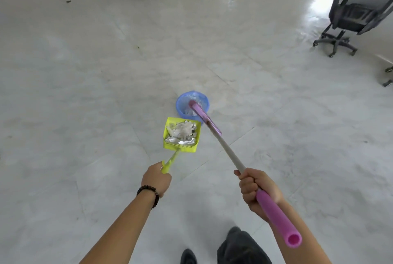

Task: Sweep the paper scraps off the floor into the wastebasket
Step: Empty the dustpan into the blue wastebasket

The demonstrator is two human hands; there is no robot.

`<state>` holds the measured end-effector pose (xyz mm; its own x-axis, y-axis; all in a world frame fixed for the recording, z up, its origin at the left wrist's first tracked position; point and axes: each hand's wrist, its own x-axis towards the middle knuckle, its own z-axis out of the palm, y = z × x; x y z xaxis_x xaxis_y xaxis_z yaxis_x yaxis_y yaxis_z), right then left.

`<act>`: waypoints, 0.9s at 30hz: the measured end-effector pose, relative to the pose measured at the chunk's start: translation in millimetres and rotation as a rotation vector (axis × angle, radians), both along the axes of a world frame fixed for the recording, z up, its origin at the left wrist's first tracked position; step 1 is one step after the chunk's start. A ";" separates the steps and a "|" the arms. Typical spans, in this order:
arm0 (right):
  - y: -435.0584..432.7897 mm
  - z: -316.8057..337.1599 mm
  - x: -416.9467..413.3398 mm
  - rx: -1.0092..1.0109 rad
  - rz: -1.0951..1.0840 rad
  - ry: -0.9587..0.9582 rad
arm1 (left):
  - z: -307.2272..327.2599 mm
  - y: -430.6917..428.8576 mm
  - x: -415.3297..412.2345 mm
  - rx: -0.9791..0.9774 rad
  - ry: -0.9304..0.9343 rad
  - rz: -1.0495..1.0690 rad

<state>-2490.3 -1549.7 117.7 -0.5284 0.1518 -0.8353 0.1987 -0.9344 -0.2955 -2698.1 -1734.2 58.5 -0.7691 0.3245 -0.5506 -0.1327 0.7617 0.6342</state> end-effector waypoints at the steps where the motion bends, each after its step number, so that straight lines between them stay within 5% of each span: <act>1: 15.9 -1.2 -9.7 -0.011 -0.025 0.014 | 1.3 17.5 -15.1 -0.002 0.027 -0.009; 8: 148.3 -12.3 -81.7 -0.003 -0.018 0.004 | 4.3 127.1 -92.9 -0.080 0.255 -0.103; 21: 264.5 -46.6 -193.7 0.133 0.185 -0.249 | 6.6 263.4 -169.9 -0.669 0.560 -0.735; 24: 259.6 -49.8 -200.6 0.070 0.144 -0.266 | -10.7 262.0 -184.3 -0.650 0.539 -0.789; 27: 247.4 -53.3 -205.2 0.019 0.110 -0.275 | -30.1 249.3 -201.5 -0.604 0.293 -0.656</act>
<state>-2695.5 -1302.3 64.5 -0.2966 0.1235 -0.9470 0.3737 -0.8975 -0.2342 -2899.6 -1485.0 28.3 -0.6684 0.4647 -0.5807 0.5424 0.8388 0.0470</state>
